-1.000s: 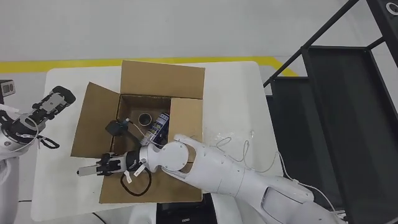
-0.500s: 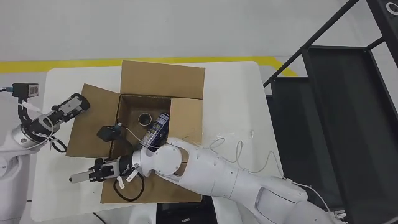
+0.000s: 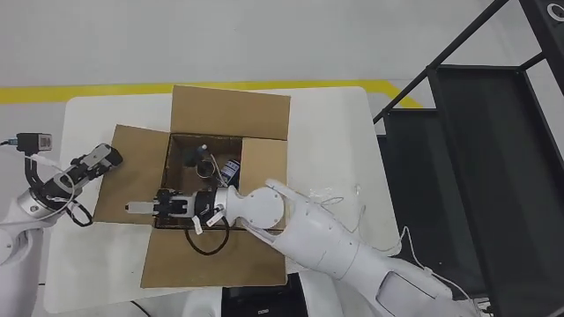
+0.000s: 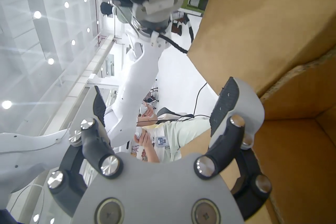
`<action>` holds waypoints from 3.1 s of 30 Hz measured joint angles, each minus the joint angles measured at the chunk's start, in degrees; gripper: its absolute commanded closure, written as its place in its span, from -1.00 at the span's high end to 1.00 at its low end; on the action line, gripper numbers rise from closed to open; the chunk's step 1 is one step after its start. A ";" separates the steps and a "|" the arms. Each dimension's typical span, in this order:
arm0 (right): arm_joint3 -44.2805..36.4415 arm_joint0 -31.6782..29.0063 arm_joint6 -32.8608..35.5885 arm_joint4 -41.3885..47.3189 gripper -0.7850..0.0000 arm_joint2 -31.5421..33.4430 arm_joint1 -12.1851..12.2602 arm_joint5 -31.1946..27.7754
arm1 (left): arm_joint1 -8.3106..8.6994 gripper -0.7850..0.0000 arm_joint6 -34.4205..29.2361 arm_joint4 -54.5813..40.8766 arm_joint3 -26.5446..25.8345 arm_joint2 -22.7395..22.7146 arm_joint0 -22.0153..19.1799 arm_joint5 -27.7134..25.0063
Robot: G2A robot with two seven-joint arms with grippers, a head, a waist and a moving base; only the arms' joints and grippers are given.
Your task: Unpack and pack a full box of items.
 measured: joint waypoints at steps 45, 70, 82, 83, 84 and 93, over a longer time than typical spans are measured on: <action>-32.21 -31.57 13.29 -0.22 1.00 37.22 11.88 6.72 | -0.21 1.00 6.76 7.86 -7.31 0.94 -1.40 2.09; -32.75 -40.29 10.84 5.42 1.00 47.59 14.40 3.60 | -2.31 1.00 -1.69 13.33 -12.11 28.14 -16.07 7.93; -32.40 -42.30 10.82 7.62 1.00 50.06 15.24 2.64 | -5.72 1.00 2.27 16.87 1.11 42.19 -24.30 6.33; -32.39 -42.37 10.85 7.73 1.00 50.08 15.31 2.63 | -5.93 1.00 2.78 17.21 2.24 42.68 -24.87 6.22; -32.39 -42.42 10.88 7.79 1.00 50.08 15.36 2.64 | -6.07 1.00 3.07 17.39 2.99 43.00 -25.21 6.11; -32.50 -42.51 11.07 7.96 1.00 49.91 15.87 3.14 | -7.93 1.00 1.92 9.53 8.08 46.65 -28.09 3.00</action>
